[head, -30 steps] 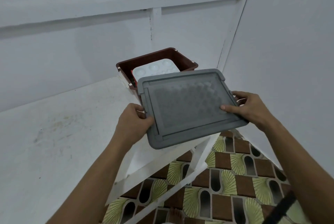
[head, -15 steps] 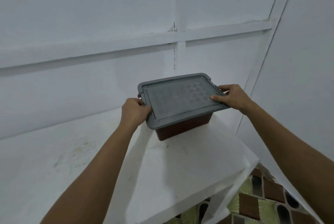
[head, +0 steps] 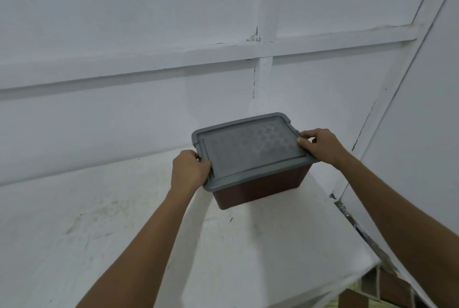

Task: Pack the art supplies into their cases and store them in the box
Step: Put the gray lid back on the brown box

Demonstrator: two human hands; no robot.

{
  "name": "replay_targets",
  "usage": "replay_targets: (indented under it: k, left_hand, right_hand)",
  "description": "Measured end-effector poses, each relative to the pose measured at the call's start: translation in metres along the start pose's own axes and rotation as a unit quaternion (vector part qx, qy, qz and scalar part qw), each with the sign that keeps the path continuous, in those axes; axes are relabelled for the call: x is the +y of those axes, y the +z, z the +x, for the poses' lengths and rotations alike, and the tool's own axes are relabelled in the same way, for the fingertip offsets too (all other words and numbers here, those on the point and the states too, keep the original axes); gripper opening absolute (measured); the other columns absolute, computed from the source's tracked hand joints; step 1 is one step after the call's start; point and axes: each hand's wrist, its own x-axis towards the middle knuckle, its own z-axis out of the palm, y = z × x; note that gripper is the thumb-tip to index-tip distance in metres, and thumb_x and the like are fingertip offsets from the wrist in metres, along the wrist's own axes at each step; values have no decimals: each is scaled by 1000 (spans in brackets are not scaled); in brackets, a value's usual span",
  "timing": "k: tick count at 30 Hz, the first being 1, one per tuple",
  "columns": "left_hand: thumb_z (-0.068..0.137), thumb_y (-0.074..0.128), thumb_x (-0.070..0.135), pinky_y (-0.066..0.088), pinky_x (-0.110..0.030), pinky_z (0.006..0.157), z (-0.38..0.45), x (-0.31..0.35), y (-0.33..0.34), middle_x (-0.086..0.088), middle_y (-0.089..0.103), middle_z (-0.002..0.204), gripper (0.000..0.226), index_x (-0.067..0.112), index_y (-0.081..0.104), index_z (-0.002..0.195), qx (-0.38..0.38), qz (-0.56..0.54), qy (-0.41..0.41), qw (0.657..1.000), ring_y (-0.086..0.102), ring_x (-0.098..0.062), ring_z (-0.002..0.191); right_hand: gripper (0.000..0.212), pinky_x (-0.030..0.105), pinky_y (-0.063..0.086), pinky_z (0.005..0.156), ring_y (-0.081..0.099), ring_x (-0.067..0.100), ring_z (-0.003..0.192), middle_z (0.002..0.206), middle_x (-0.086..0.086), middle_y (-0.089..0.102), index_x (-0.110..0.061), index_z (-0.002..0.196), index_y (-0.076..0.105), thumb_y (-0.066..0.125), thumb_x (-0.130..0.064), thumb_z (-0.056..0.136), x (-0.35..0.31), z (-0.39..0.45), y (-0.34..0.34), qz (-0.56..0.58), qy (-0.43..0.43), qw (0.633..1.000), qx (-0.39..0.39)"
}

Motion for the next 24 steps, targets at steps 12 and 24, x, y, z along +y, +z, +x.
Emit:
replay_targets:
  k: [12,24]
  left_hand:
    - [83,55,29,47,-31,57,4,-12,12,-10,60,79,17,12,56,84,34,36,9,999,60,-25,67]
    - [78,59,38,52,-35,67,15,-17,19,-7,55,97,31,12,59,95,46,-29,-48,997,60,-23,75]
  right_hand:
    - [21,25,44,75,63,17,78,102,7,70,-8,102,71,67,-17,84,1,2,4,37,11,999,35]
    - [36,38,43,93,56,24,103,114,5,62,-15,118,64,59,-35,89,5,17,12,69,76,995,14]
